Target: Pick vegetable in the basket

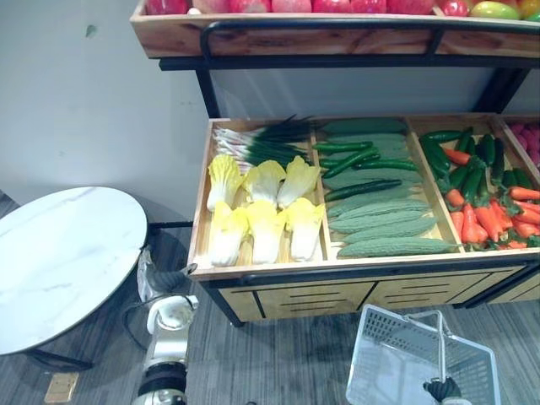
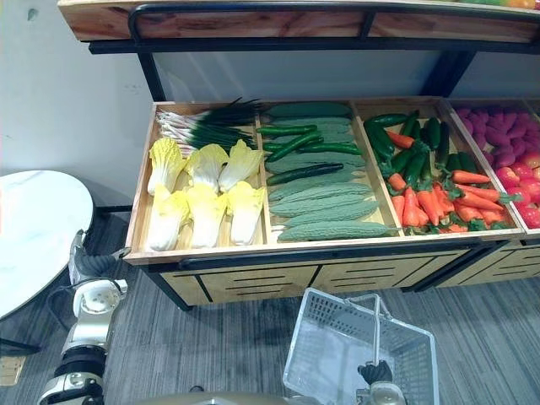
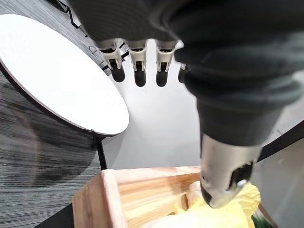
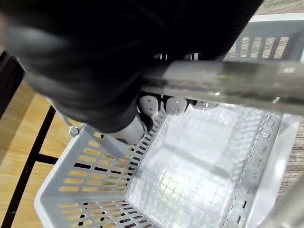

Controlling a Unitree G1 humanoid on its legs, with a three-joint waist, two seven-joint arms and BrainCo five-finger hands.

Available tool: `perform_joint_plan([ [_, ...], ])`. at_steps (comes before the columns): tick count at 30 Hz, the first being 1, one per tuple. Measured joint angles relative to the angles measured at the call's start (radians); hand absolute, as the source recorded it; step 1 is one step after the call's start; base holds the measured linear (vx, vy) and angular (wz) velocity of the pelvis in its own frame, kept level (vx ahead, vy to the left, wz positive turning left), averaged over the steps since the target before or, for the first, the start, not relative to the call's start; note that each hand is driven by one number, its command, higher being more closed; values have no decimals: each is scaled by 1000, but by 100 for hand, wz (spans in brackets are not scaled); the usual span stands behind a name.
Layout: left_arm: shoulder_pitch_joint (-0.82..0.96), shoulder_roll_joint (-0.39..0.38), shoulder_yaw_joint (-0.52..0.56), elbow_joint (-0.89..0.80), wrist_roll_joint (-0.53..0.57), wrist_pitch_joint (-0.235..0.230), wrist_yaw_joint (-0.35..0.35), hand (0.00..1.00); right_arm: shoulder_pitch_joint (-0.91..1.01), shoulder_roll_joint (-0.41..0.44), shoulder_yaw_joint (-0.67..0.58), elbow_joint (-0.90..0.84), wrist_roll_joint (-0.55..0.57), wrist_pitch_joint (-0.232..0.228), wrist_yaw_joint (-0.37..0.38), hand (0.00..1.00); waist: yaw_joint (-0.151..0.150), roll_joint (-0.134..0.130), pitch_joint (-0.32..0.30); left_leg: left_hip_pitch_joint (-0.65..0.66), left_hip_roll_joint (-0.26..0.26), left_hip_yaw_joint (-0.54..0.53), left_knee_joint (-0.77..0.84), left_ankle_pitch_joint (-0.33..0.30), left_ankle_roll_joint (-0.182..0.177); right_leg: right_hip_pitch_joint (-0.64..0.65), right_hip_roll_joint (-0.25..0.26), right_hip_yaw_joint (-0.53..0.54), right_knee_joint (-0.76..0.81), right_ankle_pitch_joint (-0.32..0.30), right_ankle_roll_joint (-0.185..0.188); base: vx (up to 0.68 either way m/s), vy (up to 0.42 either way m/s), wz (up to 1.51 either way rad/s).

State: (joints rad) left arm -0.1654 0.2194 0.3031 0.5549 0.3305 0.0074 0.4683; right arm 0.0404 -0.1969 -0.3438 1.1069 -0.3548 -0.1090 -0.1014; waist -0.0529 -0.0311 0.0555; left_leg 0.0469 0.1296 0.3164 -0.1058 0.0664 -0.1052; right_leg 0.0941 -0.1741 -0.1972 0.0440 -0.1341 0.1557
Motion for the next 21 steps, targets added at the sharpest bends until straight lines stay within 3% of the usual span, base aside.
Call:
perform_joint_plan([
  [16, -68, 3, -75, 46, 0, 3, 6, 0, -16, 0, 39, -1, -1, -6, -3, 100, -4, 0, 2, -7, 14, 31, 6, 2, -2, -21, 13, 18, -1, 14, -20, 36, -9, -4],
  [21, -67, 2, -103, 25, 10, 3, 5, 0, -18, 0, 38, -10, 0, -6, -4, 100, -24, 5, 17, -2, 17, 36, 5, 2, -2, -29, 14, 26, 8, 15, -17, -33, -4, -7],
])
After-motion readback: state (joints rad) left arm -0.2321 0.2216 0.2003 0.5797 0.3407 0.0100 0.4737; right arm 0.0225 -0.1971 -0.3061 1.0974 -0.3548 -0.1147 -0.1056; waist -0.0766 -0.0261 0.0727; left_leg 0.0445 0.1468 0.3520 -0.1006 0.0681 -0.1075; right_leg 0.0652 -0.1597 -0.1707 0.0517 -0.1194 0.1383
